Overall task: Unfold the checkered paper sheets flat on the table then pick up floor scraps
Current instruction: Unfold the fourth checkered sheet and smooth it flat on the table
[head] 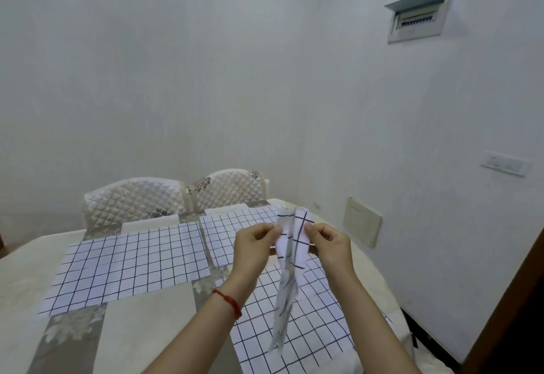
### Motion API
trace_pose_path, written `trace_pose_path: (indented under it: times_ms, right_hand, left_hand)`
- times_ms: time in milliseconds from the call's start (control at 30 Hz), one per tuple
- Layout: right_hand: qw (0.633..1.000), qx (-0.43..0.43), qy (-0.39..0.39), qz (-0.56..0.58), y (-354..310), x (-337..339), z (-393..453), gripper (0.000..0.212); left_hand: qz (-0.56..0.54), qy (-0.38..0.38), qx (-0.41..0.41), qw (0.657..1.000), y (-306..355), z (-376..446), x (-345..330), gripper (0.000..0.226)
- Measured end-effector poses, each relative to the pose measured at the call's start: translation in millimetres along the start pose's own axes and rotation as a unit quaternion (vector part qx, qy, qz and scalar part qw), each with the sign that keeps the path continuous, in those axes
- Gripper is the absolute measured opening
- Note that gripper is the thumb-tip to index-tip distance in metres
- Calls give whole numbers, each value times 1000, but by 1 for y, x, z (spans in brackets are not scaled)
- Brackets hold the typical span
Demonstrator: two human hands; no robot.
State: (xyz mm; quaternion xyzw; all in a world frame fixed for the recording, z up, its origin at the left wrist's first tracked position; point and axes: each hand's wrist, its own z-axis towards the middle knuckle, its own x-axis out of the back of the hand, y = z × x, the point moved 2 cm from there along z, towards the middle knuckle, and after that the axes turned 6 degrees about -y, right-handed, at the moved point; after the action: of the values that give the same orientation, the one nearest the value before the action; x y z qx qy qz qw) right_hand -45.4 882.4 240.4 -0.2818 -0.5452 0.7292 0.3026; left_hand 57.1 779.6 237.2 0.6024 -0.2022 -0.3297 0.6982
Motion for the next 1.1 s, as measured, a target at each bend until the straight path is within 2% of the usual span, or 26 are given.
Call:
trace_pose_path:
  times_ms: [100, 200, 367, 467, 567, 700, 800, 900, 1033, 1100]
  right_hand:
    - [998, -8, 68, -6, 0, 22, 6, 22]
    - [992, 3, 115, -50, -2, 45, 13, 23]
    - [977, 46, 153, -144, -10, 53, 25, 26]
    - [971, 84, 127, -186, -18, 45, 32, 25]
    - [960, 105, 58, -253, -30, 35, 38, 26]
    - [928, 115, -69, -348, -47, 16, 42, 26]
    - [899, 115, -126, -403, -56, 4, 43, 14]
    - [890, 123, -150, -412, -59, -1, 40, 9]
    - [898, 127, -151, -393, -58, -1, 34, 16]
    - [909, 122, -143, -371, -55, 1, 32, 23]
  left_hand:
    - [-24, 76, 2, 997, 5, 8, 31, 20]
    - [6, 149, 1, 989, 5, 18, 65, 21]
    - [56, 174, 24, 983, -10, 29, 87, 21]
    - [55, 171, 55, 982, -18, 31, 91, 12]
    - [118, 145, 54, 981, -19, 31, 84, 33]
    - [218, 15, -27, 975, -6, 29, 47, 37]
    - [233, -57, -81, 967, 4, 28, 20, 34]
    - [219, -74, -113, 966, 15, 28, 3, 18]
    - [161, -63, -120, 978, 19, 30, -5, 29]
    - [137, -54, -120, 982, 19, 29, -6, 26]
